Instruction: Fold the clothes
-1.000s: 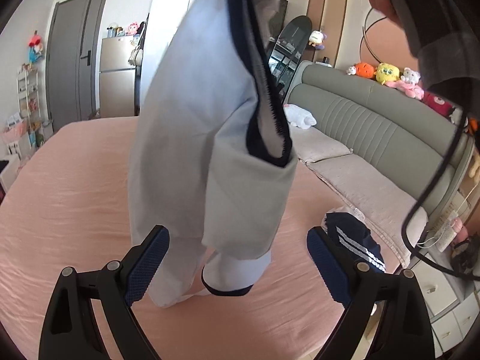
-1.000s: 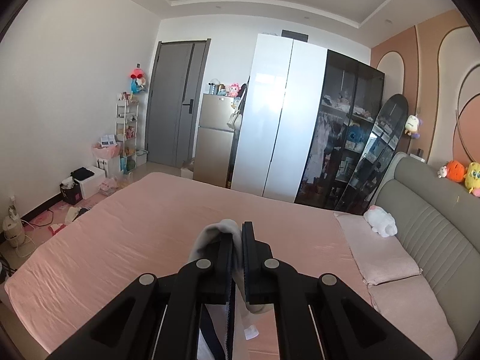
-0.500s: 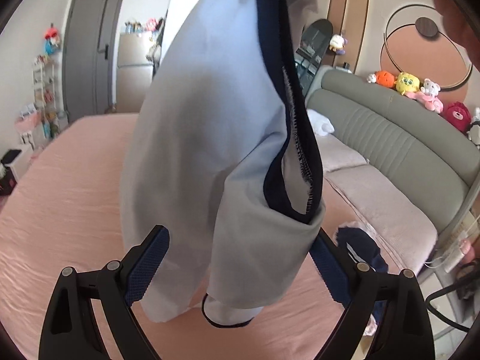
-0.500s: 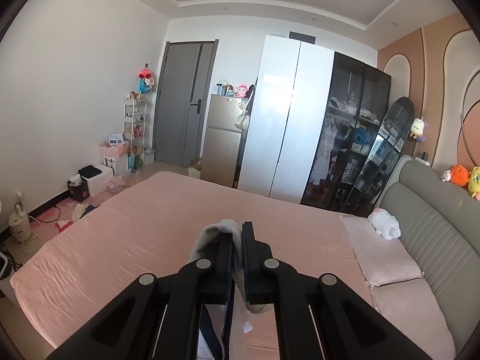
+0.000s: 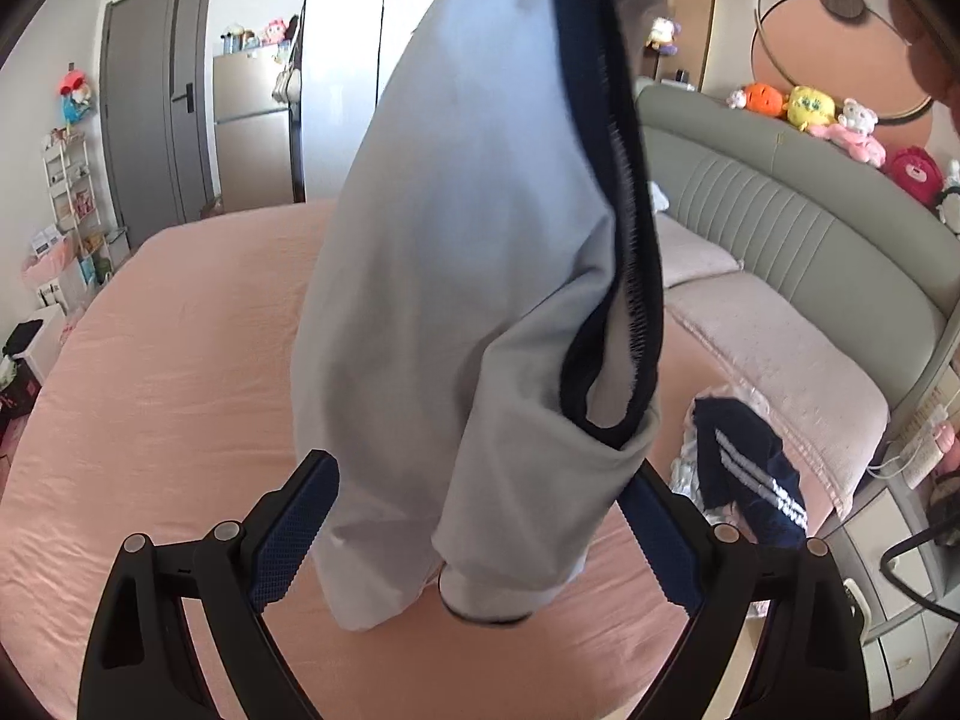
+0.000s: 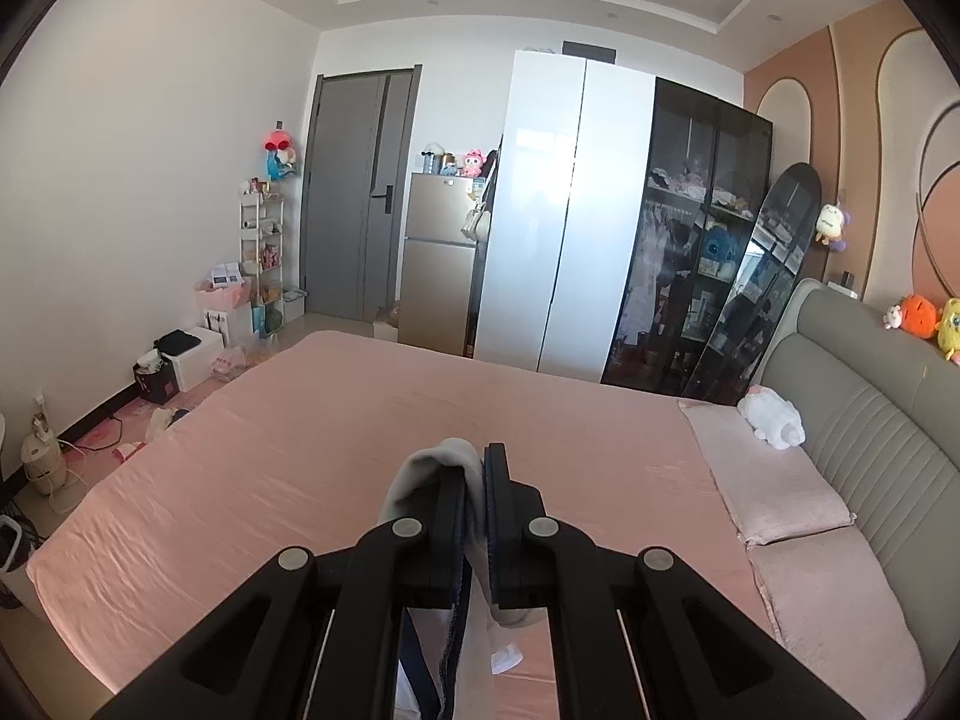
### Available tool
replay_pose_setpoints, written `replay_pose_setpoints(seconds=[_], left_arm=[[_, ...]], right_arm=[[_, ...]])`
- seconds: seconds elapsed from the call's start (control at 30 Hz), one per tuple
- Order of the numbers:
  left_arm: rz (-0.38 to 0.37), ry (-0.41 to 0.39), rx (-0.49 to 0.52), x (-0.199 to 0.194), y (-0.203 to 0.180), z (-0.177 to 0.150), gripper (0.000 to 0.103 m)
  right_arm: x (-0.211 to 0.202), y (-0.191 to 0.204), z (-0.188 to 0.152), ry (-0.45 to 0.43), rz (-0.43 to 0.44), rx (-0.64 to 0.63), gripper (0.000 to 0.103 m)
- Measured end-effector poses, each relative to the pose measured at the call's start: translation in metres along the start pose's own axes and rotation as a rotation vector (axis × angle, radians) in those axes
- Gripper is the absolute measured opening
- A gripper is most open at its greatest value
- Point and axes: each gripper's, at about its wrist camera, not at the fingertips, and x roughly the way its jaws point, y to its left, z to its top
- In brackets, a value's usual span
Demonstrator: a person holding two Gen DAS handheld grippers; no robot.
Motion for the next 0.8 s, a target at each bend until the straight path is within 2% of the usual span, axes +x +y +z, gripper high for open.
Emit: replay_pose_setpoints(seconds=[0.07,0.13,0.17,0.2,0.33,0.43,0.8], left_arm=[[-0.032,-0.005,-0.014,0.000,0.004,-0.004,0.090],[-0.111,-0.016,-0.050,-0.002,0.007,-0.005,0.068],[-0.134,-0.019,-0.061,-0.002,0.008,-0.005,0.039],[-0.121,-0.025,-0.052,-0.001,0.006,-0.005,0.022],[-0.097,-0.039,-0.048,0.001,0.006,-0.006,0.019],[-0.097,-0.044,-0.060,0.004,0.012,-0.008,0.013],[-0.033,-0.057,-0.046,-0.002,0.053,0.013,0.012]], right_arm=[[0.002,-0.001,-0.003,0.005,0.001,0.004,0.003],[0.004,0.000,-0.007,0.011,0.004,0.005,0.003],[0.005,0.000,-0.009,0.013,0.009,0.008,0.003],[0.006,0.001,-0.011,0.016,0.014,0.013,0.003],[0.009,0.003,-0.017,0.022,0.020,0.015,0.003],[0.010,-0.001,-0.018,0.026,0.015,0.015,0.003],[0.001,-0.015,-0.023,0.016,0.012,0.002,0.003]])
